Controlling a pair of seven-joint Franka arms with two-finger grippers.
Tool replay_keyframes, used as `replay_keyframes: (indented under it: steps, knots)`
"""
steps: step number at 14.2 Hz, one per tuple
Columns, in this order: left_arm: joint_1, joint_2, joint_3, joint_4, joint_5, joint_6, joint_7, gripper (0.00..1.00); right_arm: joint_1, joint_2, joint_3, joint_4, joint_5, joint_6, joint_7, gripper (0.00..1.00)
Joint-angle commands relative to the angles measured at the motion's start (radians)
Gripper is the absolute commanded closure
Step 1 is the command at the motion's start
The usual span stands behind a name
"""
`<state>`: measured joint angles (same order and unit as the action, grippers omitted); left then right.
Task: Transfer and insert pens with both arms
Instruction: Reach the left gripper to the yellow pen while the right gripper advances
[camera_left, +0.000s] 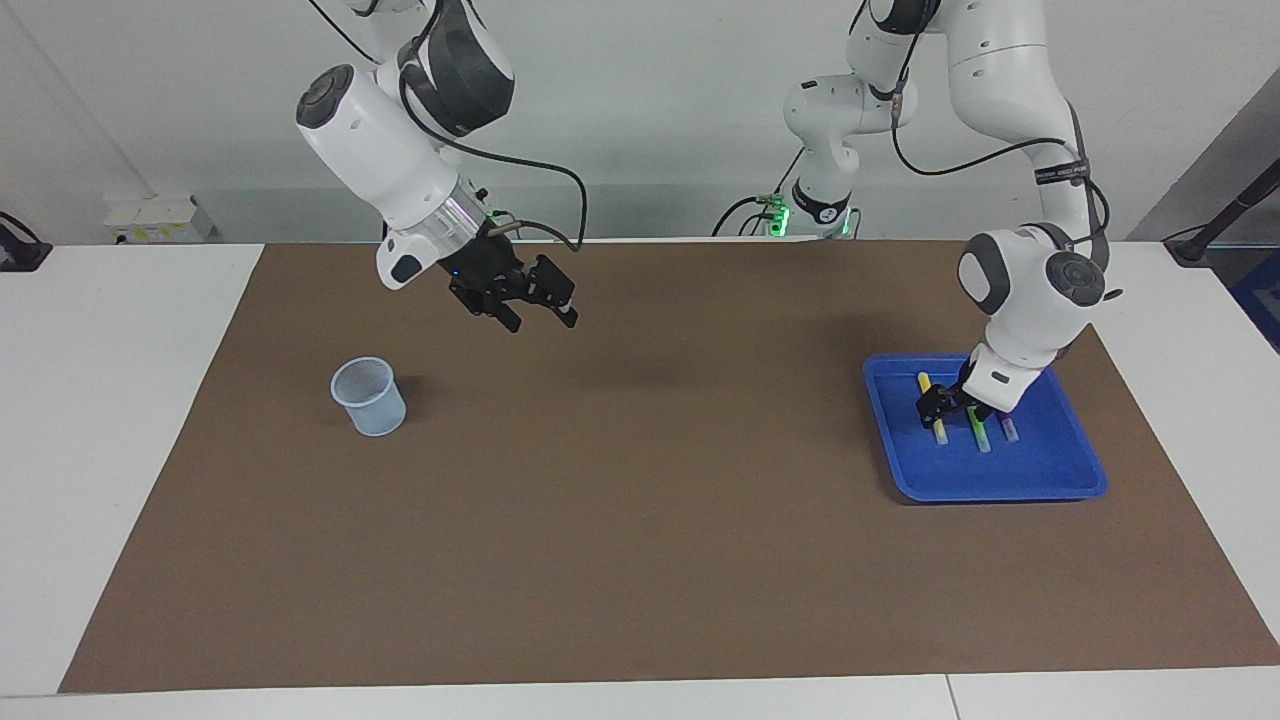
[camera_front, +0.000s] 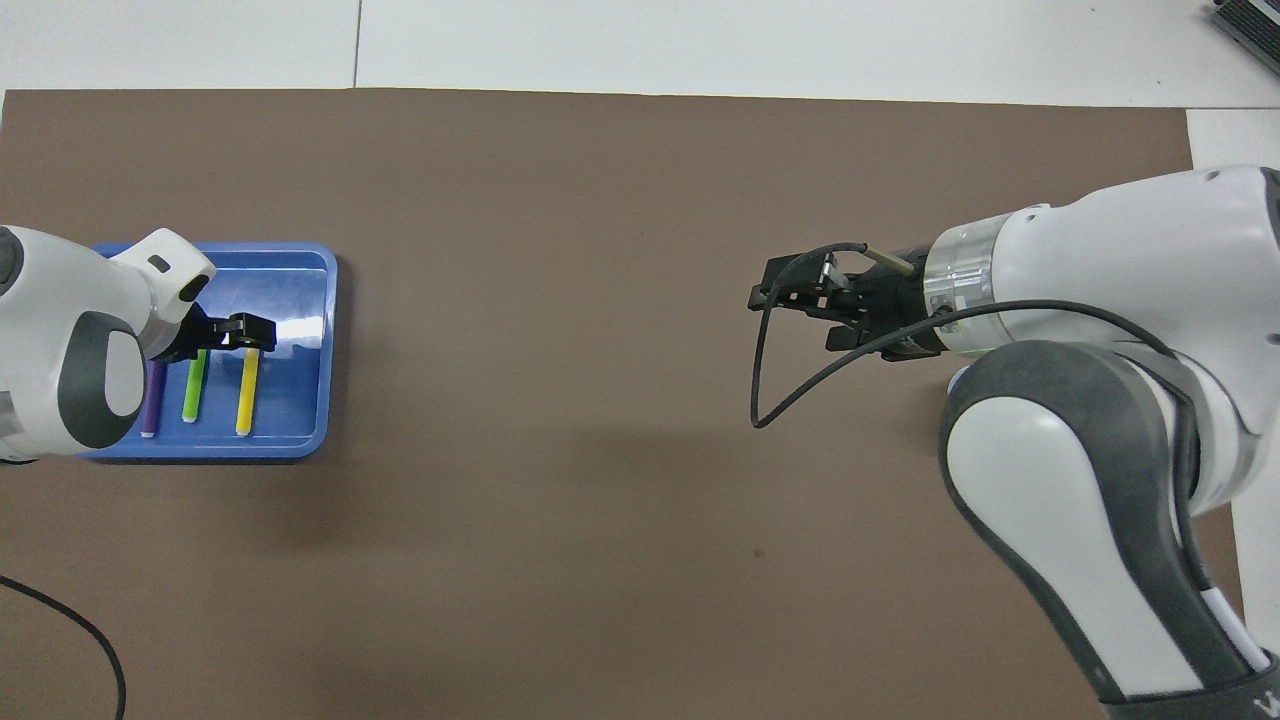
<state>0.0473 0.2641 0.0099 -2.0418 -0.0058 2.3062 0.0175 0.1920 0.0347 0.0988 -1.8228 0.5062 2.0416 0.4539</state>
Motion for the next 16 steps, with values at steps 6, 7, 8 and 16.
replay_keyframes:
  steps: [6,7,8,16]
  knots:
    - [0.003,-0.017,-0.005,-0.047,0.004,-0.019,0.01,0.12,0.055,-0.002,0.001,-0.023,0.08,0.023,0.055,0.0]
    - [0.003,-0.017,-0.005,-0.054,0.004,-0.016,0.01,0.15,0.07,0.005,-0.001,-0.023,0.089,0.025,0.061,0.0]
    - [0.002,-0.014,-0.005,-0.055,0.004,-0.013,0.01,0.18,0.082,0.01,-0.001,-0.023,0.089,0.037,0.065,0.0]
    - [0.0,-0.011,-0.005,-0.064,0.004,-0.004,0.01,0.56,0.148,0.04,0.001,-0.033,0.092,0.117,0.141,0.0]
